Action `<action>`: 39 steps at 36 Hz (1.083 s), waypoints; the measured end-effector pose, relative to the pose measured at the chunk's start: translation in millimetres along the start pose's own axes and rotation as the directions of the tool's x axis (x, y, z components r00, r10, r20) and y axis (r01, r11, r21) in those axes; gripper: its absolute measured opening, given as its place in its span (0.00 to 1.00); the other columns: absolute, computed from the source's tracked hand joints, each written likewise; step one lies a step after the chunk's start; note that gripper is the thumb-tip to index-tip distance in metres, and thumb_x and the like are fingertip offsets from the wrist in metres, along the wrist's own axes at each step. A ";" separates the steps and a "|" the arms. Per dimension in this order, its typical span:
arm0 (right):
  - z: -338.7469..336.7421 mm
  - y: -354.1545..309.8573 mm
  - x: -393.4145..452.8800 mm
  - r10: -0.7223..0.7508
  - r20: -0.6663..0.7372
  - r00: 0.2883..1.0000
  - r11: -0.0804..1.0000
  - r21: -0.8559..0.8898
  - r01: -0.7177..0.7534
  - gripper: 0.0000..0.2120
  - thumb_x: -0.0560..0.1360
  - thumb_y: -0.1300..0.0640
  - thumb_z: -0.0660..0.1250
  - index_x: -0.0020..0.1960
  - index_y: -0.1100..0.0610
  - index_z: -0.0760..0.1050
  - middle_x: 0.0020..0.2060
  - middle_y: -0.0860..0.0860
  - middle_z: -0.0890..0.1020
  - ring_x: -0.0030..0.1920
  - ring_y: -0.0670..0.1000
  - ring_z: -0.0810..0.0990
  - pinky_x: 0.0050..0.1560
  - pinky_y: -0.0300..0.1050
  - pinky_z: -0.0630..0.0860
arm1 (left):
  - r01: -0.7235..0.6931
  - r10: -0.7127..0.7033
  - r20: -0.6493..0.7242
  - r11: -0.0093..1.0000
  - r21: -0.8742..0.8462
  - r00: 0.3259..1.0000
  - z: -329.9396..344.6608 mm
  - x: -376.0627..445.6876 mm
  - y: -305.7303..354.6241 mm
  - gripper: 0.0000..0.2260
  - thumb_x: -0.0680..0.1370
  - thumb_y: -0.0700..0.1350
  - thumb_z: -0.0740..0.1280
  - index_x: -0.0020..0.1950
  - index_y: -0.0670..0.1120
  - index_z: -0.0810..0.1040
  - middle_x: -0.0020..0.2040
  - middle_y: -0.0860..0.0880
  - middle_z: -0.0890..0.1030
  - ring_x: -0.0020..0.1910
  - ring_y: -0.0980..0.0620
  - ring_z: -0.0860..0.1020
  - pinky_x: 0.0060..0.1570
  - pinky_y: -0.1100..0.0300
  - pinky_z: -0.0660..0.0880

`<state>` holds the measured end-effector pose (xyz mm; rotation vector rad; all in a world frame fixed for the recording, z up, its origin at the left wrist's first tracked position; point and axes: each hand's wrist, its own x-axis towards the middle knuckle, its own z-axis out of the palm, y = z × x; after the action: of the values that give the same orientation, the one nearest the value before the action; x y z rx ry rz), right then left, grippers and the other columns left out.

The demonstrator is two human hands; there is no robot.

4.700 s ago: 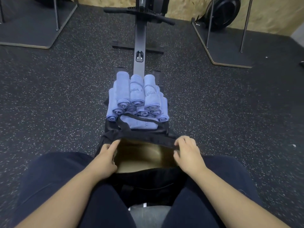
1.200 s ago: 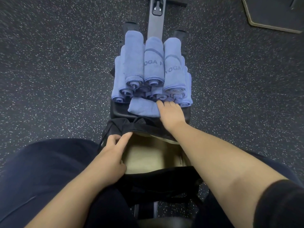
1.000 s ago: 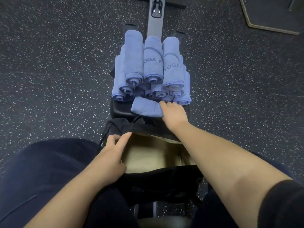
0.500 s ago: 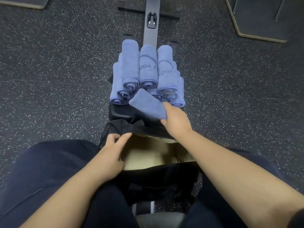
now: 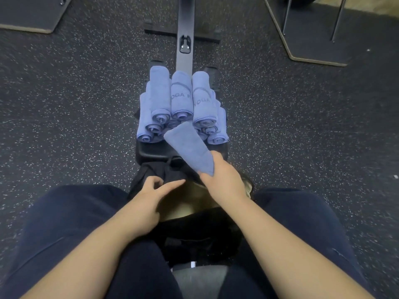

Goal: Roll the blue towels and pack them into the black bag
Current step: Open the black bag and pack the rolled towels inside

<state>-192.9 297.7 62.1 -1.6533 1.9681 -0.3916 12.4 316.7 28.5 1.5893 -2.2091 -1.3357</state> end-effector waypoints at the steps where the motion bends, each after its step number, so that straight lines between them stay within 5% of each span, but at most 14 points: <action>1: -0.6 0.4 -2.0 0.016 -0.006 1.000 1.000 0.010 -0.016 0.16 0.76 0.53 0.63 0.62 0.54 0.67 0.50 0.55 0.80 0.50 0.60 0.77 0.46 0.50 0.73 | -0.015 0.015 -0.024 1.000 0.005 1.000 0.5 -0.2 0.2 0.46 0.66 0.27 0.56 0.64 0.77 0.55 0.60 0.56 0.58 0.54 0.57 0.69 0.51 0.74 0.65; 5: -1.0 4.5 -5.0 0.064 -0.006 0.998 0.998 0.011 -0.064 0.16 0.77 0.48 0.63 0.62 0.52 0.66 0.49 0.53 0.80 0.49 0.58 0.78 0.45 0.47 0.72 | -0.021 0.025 -0.116 0.999 0.033 0.993 4.0 0.6 -1.2 0.46 0.66 0.25 0.56 0.72 0.68 0.58 0.69 0.57 0.53 0.71 0.54 0.60 0.66 0.65 0.63; 10: 3.9 5.9 -5.4 0.094 0.019 0.995 0.996 0.013 -0.094 0.16 0.77 0.49 0.62 0.62 0.53 0.66 0.49 0.53 0.80 0.49 0.57 0.78 0.49 0.50 0.75 | -0.083 0.096 -0.194 0.994 0.073 0.976 1.4 6.1 -1.0 0.41 0.69 0.24 0.57 0.77 0.54 0.57 0.74 0.54 0.58 0.72 0.51 0.62 0.68 0.67 0.56; 16: 14.5 0.7 -4.9 0.129 0.058 0.990 0.992 -0.011 -0.128 0.18 0.77 0.47 0.61 0.64 0.52 0.66 0.50 0.52 0.80 0.50 0.57 0.78 0.44 0.46 0.71 | -0.083 0.089 -0.200 0.996 0.037 0.976 2.2 4.4 0.7 0.46 0.66 0.24 0.54 0.69 0.70 0.58 0.63 0.58 0.65 0.63 0.52 0.67 0.65 0.62 0.64; 21: 19.7 -4.0 -7.3 0.113 0.092 0.989 0.993 0.007 -0.114 0.18 0.76 0.46 0.62 0.63 0.53 0.66 0.51 0.53 0.81 0.52 0.59 0.79 0.47 0.49 0.74 | -0.073 0.071 -0.247 0.997 -0.002 0.966 -0.8 6.2 0.1 0.47 0.67 0.23 0.54 0.70 0.71 0.58 0.67 0.58 0.63 0.66 0.52 0.66 0.68 0.58 0.65; 26: 20.5 -11.0 -11.1 0.127 0.133 0.983 0.989 0.058 -0.136 0.17 0.75 0.49 0.62 0.60 0.53 0.67 0.48 0.52 0.81 0.49 0.57 0.79 0.48 0.50 0.76 | -0.083 0.061 -0.217 0.992 -0.092 0.974 -2.5 6.7 3.5 0.47 0.68 0.21 0.56 0.70 0.68 0.52 0.69 0.61 0.62 0.66 0.63 0.64 0.60 0.77 0.60; 30: 22.1 -19.2 -12.4 0.116 0.216 0.970 0.966 0.204 -0.160 0.18 0.72 0.49 0.68 0.58 0.53 0.66 0.44 0.48 0.78 0.46 0.55 0.79 0.44 0.48 0.78 | -0.067 0.039 -0.193 0.988 -0.142 0.981 -0.8 7.3 5.1 0.46 0.72 0.24 0.59 0.71 0.67 0.45 0.71 0.68 0.58 0.70 0.69 0.57 0.62 0.81 0.52; 33: 24.8 -25.0 -16.5 0.075 0.265 0.961 0.935 0.315 -0.160 0.21 0.71 0.50 0.71 0.56 0.51 0.62 0.44 0.45 0.74 0.43 0.50 0.77 0.37 0.44 0.75 | -0.017 -0.010 -0.159 0.986 -0.168 0.987 -1.7 4.7 14.2 0.44 0.75 0.28 0.59 0.73 0.66 0.40 0.69 0.68 0.57 0.67 0.66 0.63 0.57 0.80 0.58; 37: 28.2 -28.8 -18.3 0.041 0.259 0.965 0.916 0.376 -0.140 0.26 0.70 0.52 0.73 0.59 0.53 0.60 0.48 0.45 0.72 0.48 0.49 0.74 0.45 0.40 0.68 | -0.012 -0.016 -0.153 0.984 -0.180 0.988 -2.9 1.9 18.6 0.45 0.74 0.28 0.58 0.73 0.67 0.36 0.68 0.62 0.65 0.59 0.61 0.72 0.47 0.81 0.65; 39: 28.5 -30.6 -19.2 0.011 0.256 0.967 0.907 0.405 -0.117 0.34 0.71 0.53 0.73 0.68 0.53 0.57 0.51 0.45 0.70 0.54 0.50 0.75 0.48 0.40 0.68 | -0.013 -0.016 -0.155 0.982 -0.186 0.988 -3.2 1.0 19.0 0.45 0.75 0.29 0.57 0.72 0.68 0.36 0.70 0.60 0.65 0.61 0.62 0.71 0.47 0.82 0.64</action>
<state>-149.6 313.3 59.4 -1.2906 1.6112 -0.5130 0.1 315.3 43.3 1.5692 -1.9317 -1.3258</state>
